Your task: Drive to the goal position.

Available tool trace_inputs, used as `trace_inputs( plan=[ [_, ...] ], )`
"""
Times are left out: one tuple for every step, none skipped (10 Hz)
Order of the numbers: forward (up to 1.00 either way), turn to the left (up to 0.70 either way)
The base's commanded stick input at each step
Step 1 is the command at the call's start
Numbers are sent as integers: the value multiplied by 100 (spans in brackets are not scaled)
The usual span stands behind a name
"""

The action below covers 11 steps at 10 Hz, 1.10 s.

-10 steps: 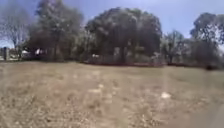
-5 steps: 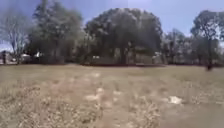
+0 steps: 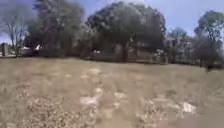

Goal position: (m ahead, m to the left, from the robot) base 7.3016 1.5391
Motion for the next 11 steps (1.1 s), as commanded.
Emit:
trace_inputs(
  plan=[
    [70,0],
    [70,0],
    [70,0],
    [70,0],
    [70,0],
    [70,0],
    [70,0],
    [70,0],
    [70,0],
    [70,0],
    [70,0]
  ],
)
